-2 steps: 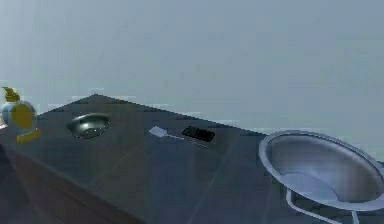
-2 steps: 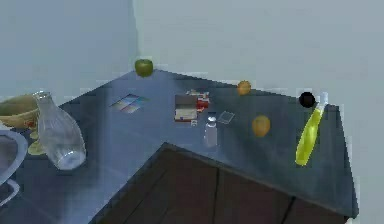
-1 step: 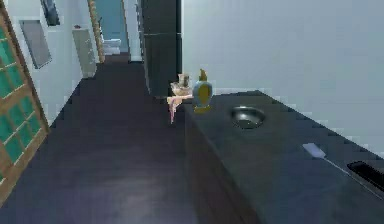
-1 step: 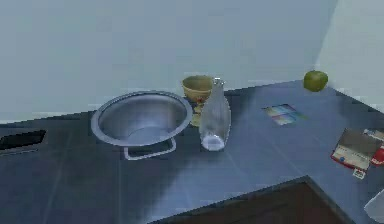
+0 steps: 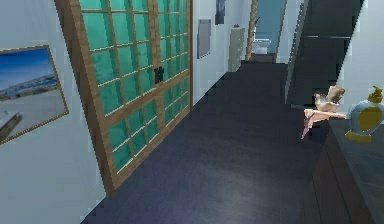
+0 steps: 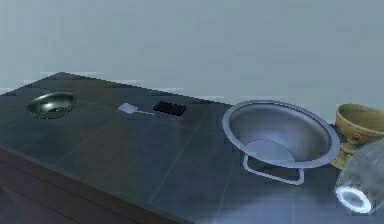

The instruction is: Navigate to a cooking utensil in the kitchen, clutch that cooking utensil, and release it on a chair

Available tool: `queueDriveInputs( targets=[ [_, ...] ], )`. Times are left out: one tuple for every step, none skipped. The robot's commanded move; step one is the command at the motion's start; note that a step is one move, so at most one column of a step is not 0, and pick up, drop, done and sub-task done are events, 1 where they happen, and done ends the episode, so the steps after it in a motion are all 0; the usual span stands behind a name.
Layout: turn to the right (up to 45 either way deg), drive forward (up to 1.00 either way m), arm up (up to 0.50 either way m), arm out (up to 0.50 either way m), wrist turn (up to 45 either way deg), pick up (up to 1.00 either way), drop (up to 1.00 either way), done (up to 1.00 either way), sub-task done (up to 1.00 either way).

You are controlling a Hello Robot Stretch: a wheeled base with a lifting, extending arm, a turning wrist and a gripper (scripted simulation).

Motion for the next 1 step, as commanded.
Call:
queueDriveInputs(
  targets=[
    [0.0,0.00,0.50,0.00,0.0,0.00,0.00,0.00,0.00]
  ],
)
